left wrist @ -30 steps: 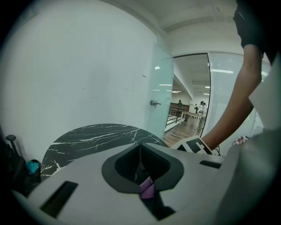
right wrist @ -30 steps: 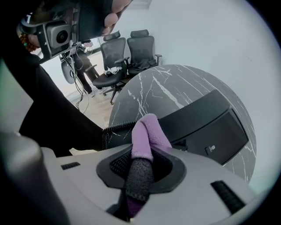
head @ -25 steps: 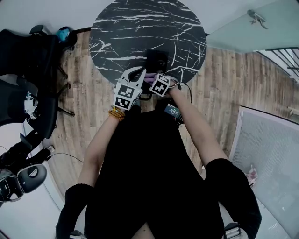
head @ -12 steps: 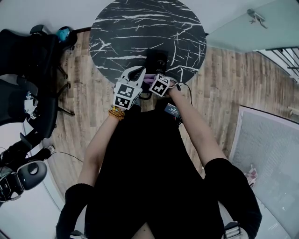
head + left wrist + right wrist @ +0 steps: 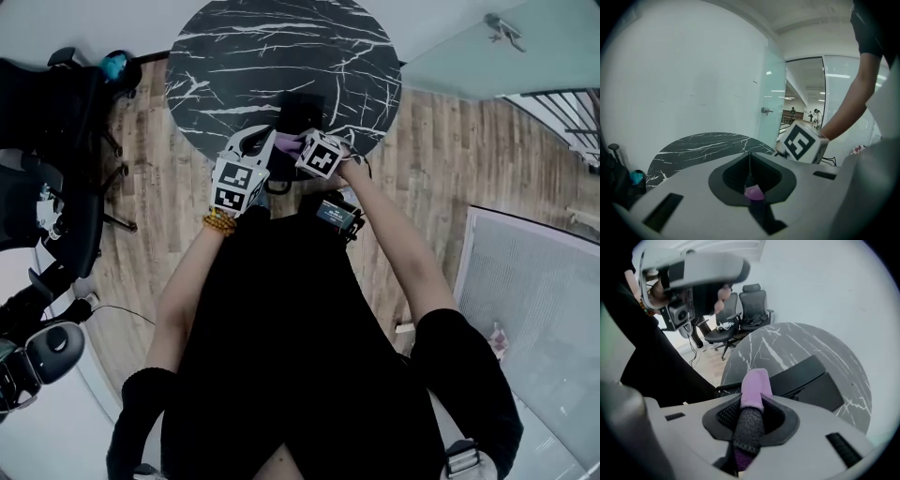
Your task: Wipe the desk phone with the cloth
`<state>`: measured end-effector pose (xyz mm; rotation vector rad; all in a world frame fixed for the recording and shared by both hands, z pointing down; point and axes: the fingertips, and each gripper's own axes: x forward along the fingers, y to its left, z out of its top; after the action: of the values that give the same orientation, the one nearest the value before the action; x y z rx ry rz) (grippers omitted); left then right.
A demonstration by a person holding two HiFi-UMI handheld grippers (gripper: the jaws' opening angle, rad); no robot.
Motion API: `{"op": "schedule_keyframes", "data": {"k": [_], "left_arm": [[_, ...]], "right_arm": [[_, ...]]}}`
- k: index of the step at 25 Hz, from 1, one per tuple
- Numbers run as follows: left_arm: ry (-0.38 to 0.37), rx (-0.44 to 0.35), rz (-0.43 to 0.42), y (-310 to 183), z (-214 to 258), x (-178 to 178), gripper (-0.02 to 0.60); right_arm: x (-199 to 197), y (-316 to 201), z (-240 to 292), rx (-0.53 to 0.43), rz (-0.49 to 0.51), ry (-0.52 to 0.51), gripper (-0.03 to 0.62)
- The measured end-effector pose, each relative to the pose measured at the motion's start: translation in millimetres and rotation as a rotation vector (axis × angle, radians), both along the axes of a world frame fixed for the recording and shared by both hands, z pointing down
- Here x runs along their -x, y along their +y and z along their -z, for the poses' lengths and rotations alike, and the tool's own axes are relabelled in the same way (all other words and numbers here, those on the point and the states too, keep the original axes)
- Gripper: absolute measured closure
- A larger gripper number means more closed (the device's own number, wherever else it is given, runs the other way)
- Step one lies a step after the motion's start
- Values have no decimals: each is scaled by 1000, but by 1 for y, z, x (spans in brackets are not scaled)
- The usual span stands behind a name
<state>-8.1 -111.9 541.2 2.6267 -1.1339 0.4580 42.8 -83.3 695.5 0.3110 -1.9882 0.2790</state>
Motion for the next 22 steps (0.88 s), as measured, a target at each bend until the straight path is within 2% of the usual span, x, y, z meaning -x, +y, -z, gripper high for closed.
{"op": "schedule_keyframes", "data": {"k": [5, 13, 17, 22], "left_arm": [[3, 0, 2, 0, 1, 0, 560], [-4, 10, 5, 2, -3, 0, 560], [-8, 16, 10, 2, -5, -1, 560], [-11, 16, 11, 2, -6, -1, 560]], "right_arm": [[-9, -51, 46, -123, -10, -55, 503], [-21, -109, 71, -313, -47, -21, 503], [-24, -115, 60, -333, -47, 17, 503], [-30, -118, 47, -308, -76, 29, 503]]}}
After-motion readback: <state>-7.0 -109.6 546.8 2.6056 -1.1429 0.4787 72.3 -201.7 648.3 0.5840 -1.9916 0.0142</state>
